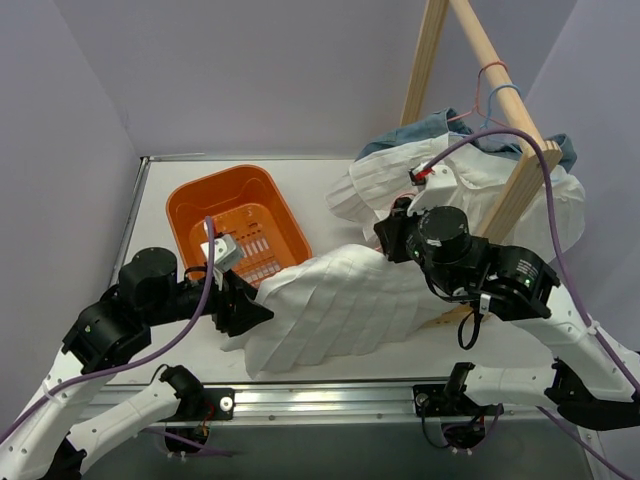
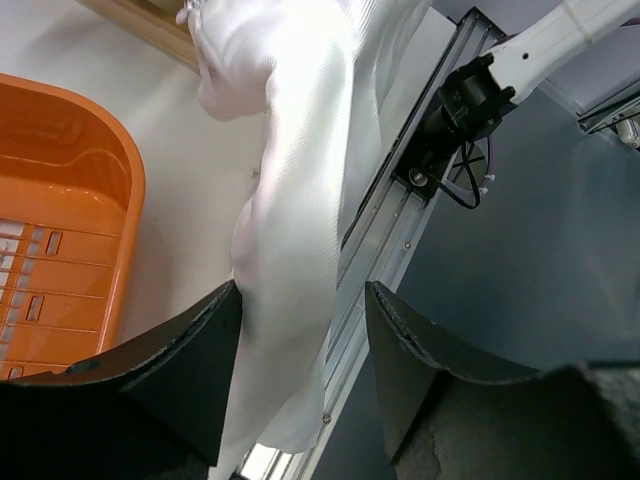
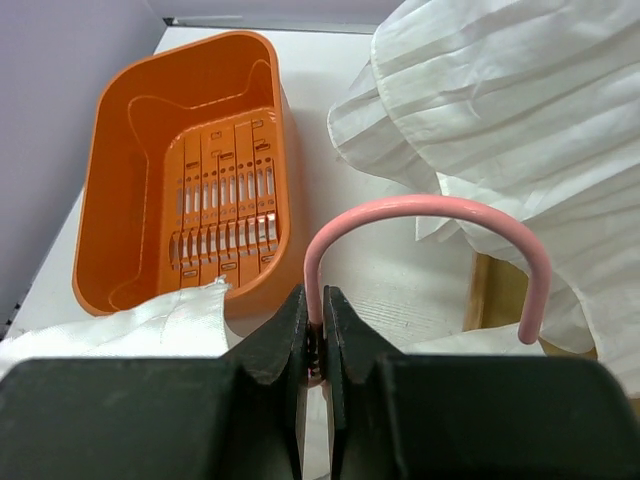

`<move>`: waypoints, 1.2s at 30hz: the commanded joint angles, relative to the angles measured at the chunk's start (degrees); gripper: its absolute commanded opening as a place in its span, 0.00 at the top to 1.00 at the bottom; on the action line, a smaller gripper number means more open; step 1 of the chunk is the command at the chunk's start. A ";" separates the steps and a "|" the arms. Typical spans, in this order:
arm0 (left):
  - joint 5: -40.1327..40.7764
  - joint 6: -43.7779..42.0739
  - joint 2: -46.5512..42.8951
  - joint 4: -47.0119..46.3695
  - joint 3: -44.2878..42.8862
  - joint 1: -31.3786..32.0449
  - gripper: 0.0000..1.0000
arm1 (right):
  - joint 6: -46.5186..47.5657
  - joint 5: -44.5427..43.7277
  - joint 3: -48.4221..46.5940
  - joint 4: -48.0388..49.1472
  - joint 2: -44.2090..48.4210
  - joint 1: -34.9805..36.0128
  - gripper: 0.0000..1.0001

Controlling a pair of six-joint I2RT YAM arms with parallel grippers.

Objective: Remove the skirt from the hanger

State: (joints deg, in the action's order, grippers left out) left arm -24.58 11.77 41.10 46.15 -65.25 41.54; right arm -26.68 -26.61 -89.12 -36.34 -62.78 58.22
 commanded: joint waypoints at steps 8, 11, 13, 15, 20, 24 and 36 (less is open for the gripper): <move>1.72 0.27 1.44 0.61 1.36 -0.05 0.71 | -2.50 -4.06 -2.37 2.59 3.81 -0.12 1.00; 5.14 0.97 1.44 1.31 0.31 -0.05 0.97 | -2.68 -6.25 -2.90 0.66 3.90 -0.12 1.00; 9.43 1.85 1.00 2.62 -1.19 -0.05 0.98 | -3.55 -9.58 -2.90 -0.83 3.98 -0.12 1.00; 12.52 2.73 0.30 3.50 -2.42 -0.05 0.98 | -4.96 -12.31 -2.11 -3.12 4.07 -0.12 1.00; 25.94 4.14 -6.38 3.51 -4.70 -0.05 0.98 | -10.41 -20.40 0.08 -8.66 3.72 -0.12 1.00; 29.85 5.10 -11.21 0.97 -6.46 -0.05 0.98 | -11.73 -22.95 2.37 -10.24 2.85 -0.30 1.00; 39.15 7.56 -19.65 7.28 -7.25 0.03 0.98 | -14.63 -28.32 0.53 -13.50 4.07 -2.67 1.00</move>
State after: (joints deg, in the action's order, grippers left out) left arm 1.72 17.50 24.51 50.22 -68.40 41.98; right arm -45.43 -40.32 -86.80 -41.08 -61.32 58.30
